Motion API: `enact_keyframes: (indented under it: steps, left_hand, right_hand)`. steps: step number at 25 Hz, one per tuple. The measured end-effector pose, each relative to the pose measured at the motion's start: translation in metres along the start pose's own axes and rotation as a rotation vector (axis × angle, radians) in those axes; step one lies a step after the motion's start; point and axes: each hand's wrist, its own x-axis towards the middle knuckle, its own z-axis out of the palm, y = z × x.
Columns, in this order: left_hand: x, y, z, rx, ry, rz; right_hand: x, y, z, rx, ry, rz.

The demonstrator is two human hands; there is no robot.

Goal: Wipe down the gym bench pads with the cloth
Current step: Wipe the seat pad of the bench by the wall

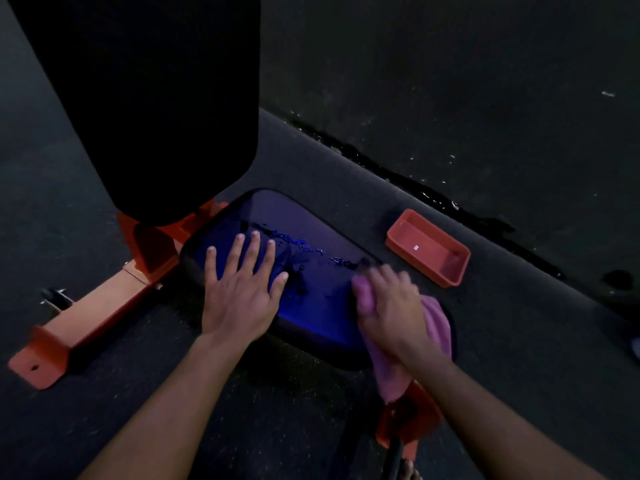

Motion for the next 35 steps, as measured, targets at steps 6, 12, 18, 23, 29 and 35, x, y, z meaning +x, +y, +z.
enact_keyframes:
  steps: [6,12,18,23,29,35]
  left_hand:
    - [0.001,-0.001,0.003,0.014,0.041,-0.002]
    - [0.003,-0.001,0.003,0.008,0.057,-0.007]
    - [0.003,-0.003,0.001,-0.016,0.024,0.016]
    - [0.009,-0.017,-0.006,-0.082,0.063,-0.05]
    - [0.011,-0.021,0.004,-0.054,0.165,-0.02]
    - [0.012,-0.038,0.004,-0.058,0.211,-0.092]
  right_hand:
    - [0.009,-0.018,-0.005,-0.053,-0.058,-0.252]
    - [0.031,0.008,0.004,-0.057,0.023,0.05]
    - [-0.033,-0.035,-0.026,0.063,-0.134,-0.417]
    - [0.088,0.003,-0.028,0.196,0.097,-0.173]
    - [0.084,-0.014,0.013,-0.054,-0.15,-0.284]
    - [0.126,-0.019,0.021,-0.089,-0.094,-0.23]
